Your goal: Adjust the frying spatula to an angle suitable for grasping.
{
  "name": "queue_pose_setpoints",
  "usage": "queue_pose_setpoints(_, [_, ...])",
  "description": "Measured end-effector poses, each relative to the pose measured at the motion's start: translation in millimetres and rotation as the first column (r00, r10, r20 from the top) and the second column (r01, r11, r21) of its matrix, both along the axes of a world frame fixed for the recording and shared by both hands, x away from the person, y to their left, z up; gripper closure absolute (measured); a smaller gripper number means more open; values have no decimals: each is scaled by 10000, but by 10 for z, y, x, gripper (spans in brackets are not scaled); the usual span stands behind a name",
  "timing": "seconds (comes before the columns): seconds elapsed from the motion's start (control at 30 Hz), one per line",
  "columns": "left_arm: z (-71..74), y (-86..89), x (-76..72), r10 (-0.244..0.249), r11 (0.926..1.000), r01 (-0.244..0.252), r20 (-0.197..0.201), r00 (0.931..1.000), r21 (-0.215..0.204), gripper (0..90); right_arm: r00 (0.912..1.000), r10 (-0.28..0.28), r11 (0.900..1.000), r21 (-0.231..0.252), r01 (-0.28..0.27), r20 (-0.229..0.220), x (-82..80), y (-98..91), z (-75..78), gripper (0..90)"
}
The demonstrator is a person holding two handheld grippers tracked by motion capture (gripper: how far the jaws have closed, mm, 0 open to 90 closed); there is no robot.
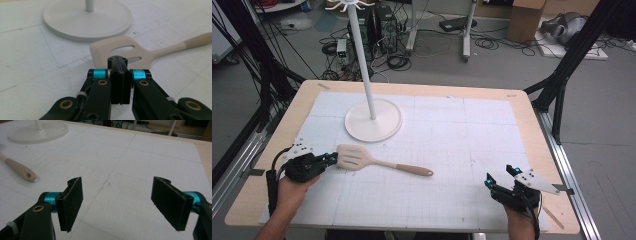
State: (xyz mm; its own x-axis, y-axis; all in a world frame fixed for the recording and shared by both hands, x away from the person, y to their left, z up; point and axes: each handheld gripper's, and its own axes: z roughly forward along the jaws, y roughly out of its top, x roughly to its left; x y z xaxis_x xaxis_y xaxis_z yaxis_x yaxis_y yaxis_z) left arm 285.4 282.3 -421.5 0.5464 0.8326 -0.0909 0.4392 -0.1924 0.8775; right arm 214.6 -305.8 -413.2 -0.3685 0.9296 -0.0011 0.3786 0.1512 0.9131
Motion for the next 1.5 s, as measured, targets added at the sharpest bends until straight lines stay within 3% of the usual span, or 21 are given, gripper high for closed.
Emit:
queue_pose_setpoints(0.17, [-46, 64, 67, 349, 9993, -346, -257, 9991, 132, 891, 10000, -4, 10000, 25, 4, -13, 7, 9, -4, 246])
queue_pose_setpoints(0.3, [-81, 45, 109, 514, 9986, -508, -465, 9976, 127, 843, 9999, 142, 9998, 142, -141, -43, 33, 84, -4, 327])
queue_pose_setpoints(0.47, [-100, 74, 108, 899, 9954, -882, -442, 9950, 377, 853, 9968, 793, 9965, 286, -791, -63, 92, 301, -7, 575])
queue_pose_setpoints(0.53, [-108, 82, 112, 877, 9958, -863, -475, 9950, 301, 871, 9914, 1294, 9914, 237, -1290, -171, 116, 410, -27, 706])
queue_pose_setpoints(0.57, [-124, 65, 118, 614, 9977, -598, -516, 9968, 308, 875, 9881, 1517, 9883, 215, -1512, -263, 127, 468, -38, 763])
queue_pose_setpoints(0.67, [-125, 30, 100, 429, 9984, -412, -434, 9981, 392, 893, 9787, 1976, 9803, 114, -1973, -547, 159, 635, -71, 847])
queue_pose_setpoints(0.8, [-121, 38, 71, 375, 9987, -358, -458, 9982, 359, 893, 9681, 2316, 9723, -92, -2335, -962, 246, 853, -124, 877])
queue_pose_setpoints(0.97, [-122, 30, 32, 389, 9988, -376, -426, 9983, 313, 894, 9419, 2814, 9519, -711, -2982, -1832, 373, 1206, -261, 879])
queue_pose_setpoints(1.07, [-116, 29, 15, 297, 9990, -281, -466, 9985, 346, 894, 9322, 2909, 9446, -902, -3156, -2152, 432, 1355, -335, 888])
queue_pose_setpoints(1.17, [-116, 20, -7, 204, 9993, -189, -500, 9985, 314, 894, 9285, 2887, 9393, -1185, -3219, -2337, 486, 1431, -362, 890])
queue_pose_setpoints(1.5, [-113, -6, -210, 81, 9999, -74, -612, 9981, 119, 894, 9351, 2554, 9493, -1199, -2907, -2457, 653, 1407, -364, 890])
